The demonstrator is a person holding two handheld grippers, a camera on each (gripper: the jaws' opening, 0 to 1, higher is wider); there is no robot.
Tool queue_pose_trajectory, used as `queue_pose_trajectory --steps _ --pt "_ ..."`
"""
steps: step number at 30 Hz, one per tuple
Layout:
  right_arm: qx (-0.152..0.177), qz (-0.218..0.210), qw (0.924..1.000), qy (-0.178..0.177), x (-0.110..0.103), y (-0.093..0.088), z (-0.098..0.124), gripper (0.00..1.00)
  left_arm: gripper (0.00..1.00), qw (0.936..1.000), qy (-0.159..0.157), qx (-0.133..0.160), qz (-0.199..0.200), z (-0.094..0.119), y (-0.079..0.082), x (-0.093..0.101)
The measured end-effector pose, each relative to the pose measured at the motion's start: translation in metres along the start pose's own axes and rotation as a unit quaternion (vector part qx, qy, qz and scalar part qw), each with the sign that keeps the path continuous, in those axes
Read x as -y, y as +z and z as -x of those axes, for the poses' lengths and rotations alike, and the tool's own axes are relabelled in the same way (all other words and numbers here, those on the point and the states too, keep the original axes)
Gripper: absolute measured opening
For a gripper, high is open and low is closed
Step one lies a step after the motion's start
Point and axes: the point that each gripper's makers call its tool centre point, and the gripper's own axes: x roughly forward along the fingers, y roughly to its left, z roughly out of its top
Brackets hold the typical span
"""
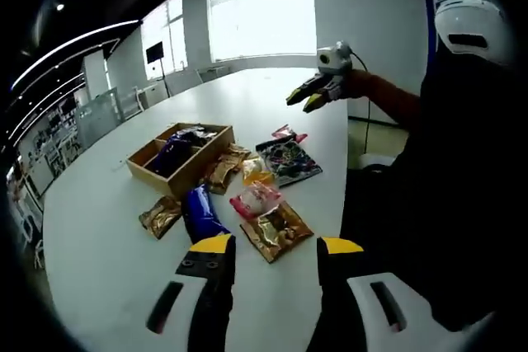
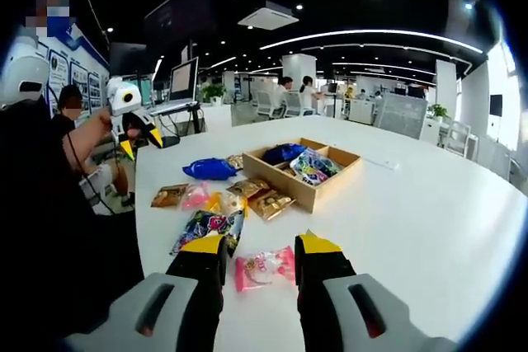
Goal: Pick up the scattered marshmallows, QQ candies, Oreo cookies, and mixed nuts on the table and sort them into separate containers
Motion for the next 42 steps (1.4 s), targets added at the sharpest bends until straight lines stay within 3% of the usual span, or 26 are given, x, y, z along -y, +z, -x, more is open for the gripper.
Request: queue_pose_trajectory --steps 10,19,25,34,42 --pt "-0.006 0.003 1.0 0.007 -0.002 -0.003 0.003 0.29 0.45 0.9992 -0.029 -0.018 -0.023 -0.015 0.001 -0.001" --pt "-0.009 0.004 0.9999 0.009 -0.004 -0.005 0.007 0.3 0.47 0.9942 -0.066 -0.055 -0.064 -0.03 -0.004 0.008" --pt "-0.01 0.003 0.9999 0.008 -0.003 -0.003 0.01 0.29 0.47 0.9927 -0.076 -0.063 -0.07 -0.035 0.0 0.005" --pt "-0.006 -0.003 0.9999 0.008 -0.004 -0.002 0.012 0.29 0.47 0.983 -0.122 -0.082 -0.11 -0.049 0.003 0.009" --pt "-0.011 -0.007 0.9999 0.009 -0.005 -0.006 0.013 0.29 0.48 0.9708 -0.155 -0.101 -0.153 -0.059 0.002 0.014"
